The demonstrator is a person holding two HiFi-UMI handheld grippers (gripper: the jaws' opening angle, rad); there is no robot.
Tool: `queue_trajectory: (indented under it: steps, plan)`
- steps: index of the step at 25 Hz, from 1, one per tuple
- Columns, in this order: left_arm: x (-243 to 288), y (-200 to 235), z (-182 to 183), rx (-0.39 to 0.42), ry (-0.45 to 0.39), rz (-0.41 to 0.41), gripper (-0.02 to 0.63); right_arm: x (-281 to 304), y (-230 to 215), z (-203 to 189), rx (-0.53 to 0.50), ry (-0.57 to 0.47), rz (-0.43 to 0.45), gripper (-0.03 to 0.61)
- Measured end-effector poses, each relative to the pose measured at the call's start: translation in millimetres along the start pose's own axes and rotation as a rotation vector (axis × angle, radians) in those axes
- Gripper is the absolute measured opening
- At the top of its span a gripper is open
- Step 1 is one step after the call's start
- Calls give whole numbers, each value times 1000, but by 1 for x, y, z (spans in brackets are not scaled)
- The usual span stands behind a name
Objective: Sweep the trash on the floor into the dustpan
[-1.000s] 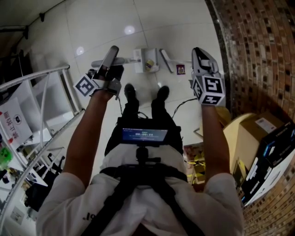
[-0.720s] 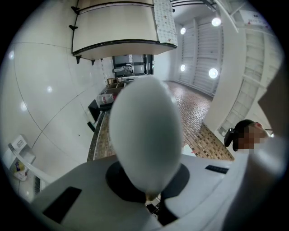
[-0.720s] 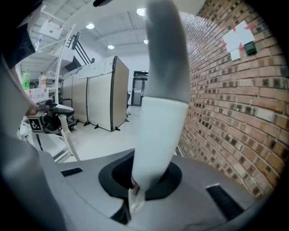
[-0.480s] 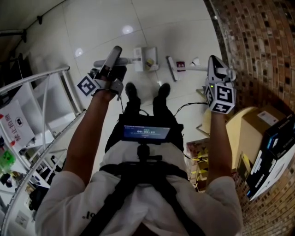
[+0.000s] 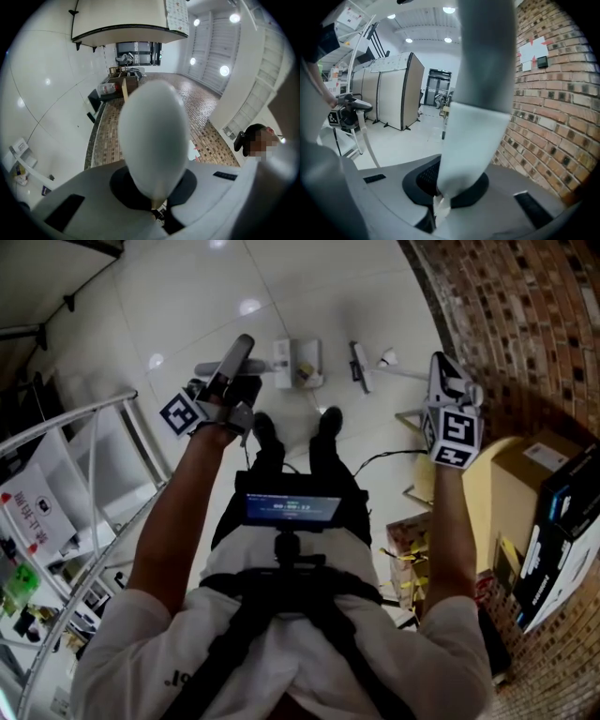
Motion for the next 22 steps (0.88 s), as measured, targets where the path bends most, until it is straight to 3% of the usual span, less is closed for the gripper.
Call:
queue_trajectory:
  steps: [14,18,22]
  plan:
    - [24,2,-52,-54,80,11,0,18,-12,-34,-85,52,12,6]
    - [26,3,-61,-57,93,17,0,13,-8,-58,7,98,-43,8]
    - [21,14,-74,-60,111,56,0,2,2,-70,218,105,-111,20]
Point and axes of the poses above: the fingertips, and each gripper's own axes: x forward along the fingers, y to its left, z out of its top, the point moved 1 cm from there along -x, backward along the fingers, and after that the axes turned 12 degrees about -y, right-handed, at the moved point
